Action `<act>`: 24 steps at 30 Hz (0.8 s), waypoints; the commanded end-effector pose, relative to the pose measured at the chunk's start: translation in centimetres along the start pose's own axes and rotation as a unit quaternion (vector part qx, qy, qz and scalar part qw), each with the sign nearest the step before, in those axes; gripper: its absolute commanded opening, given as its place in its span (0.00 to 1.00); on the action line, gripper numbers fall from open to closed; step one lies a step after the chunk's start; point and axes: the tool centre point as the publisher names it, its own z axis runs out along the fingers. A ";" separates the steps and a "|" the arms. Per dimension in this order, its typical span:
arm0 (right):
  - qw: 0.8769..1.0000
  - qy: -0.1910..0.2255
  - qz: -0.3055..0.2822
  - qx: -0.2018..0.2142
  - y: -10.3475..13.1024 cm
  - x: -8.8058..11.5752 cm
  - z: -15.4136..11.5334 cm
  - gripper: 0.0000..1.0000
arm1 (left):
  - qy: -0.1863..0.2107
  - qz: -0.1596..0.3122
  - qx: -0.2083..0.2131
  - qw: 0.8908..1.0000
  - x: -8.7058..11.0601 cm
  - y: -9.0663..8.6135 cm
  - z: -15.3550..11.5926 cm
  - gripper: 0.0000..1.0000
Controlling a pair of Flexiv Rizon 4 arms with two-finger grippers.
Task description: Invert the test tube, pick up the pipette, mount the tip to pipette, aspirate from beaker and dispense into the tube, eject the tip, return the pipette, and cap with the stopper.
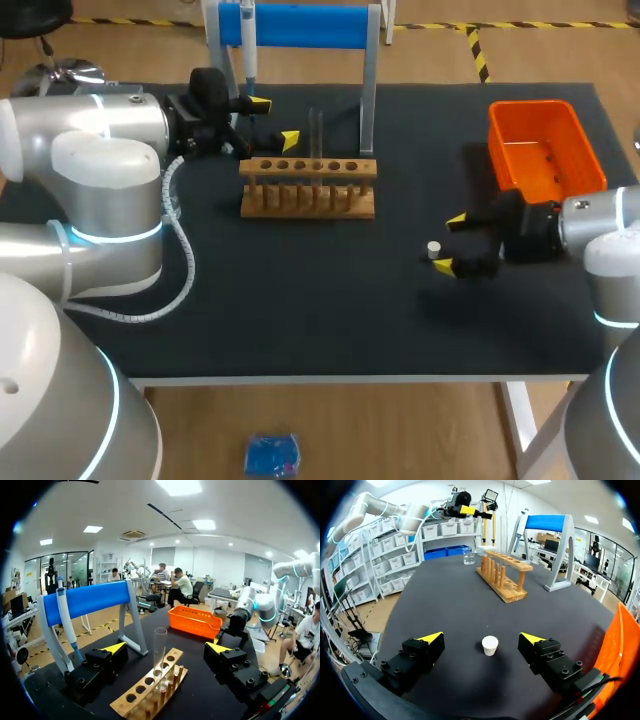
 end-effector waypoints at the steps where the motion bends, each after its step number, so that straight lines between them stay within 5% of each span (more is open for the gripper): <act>1: 1.000 0.002 0.000 0.003 -0.1 -0.4 1.0 1.00 | -0.003 0.001 0.004 1.000 0.1 0.2 0.1 1.00; 2: 1.000 0.003 0.000 0.003 -0.2 -0.5 1.1 1.00 | -0.003 0.001 0.004 1.000 0.1 0.2 0.1 1.00; 4: 1.000 0.002 0.000 0.004 -0.2 -0.6 1.3 0.85 | -0.003 0.001 0.004 1.000 0.1 0.2 0.1 1.00; 6: 1.000 0.002 0.000 0.005 -0.2 -0.7 1.5 0.89 | -0.003 0.001 0.004 1.000 0.1 0.2 0.1 1.00; 11: 1.000 0.000 -0.001 0.007 -0.3 -0.8 2.1 0.77 | -0.003 0.001 0.004 1.000 0.1 0.2 0.1 1.00; 13: 1.000 0.000 -0.001 0.008 -0.3 -0.9 2.2 0.62 | -0.003 0.001 0.004 1.000 0.1 0.2 0.1 1.00; 18: 1.000 -0.002 -0.001 0.010 -0.3 -0.9 2.4 0.64 | -0.003 0.001 0.004 1.000 0.1 0.2 0.1 1.00; 24: 1.000 -0.001 -0.002 0.014 -0.5 -0.8 2.9 0.49 | -0.003 0.001 0.004 1.000 0.1 0.2 0.1 1.00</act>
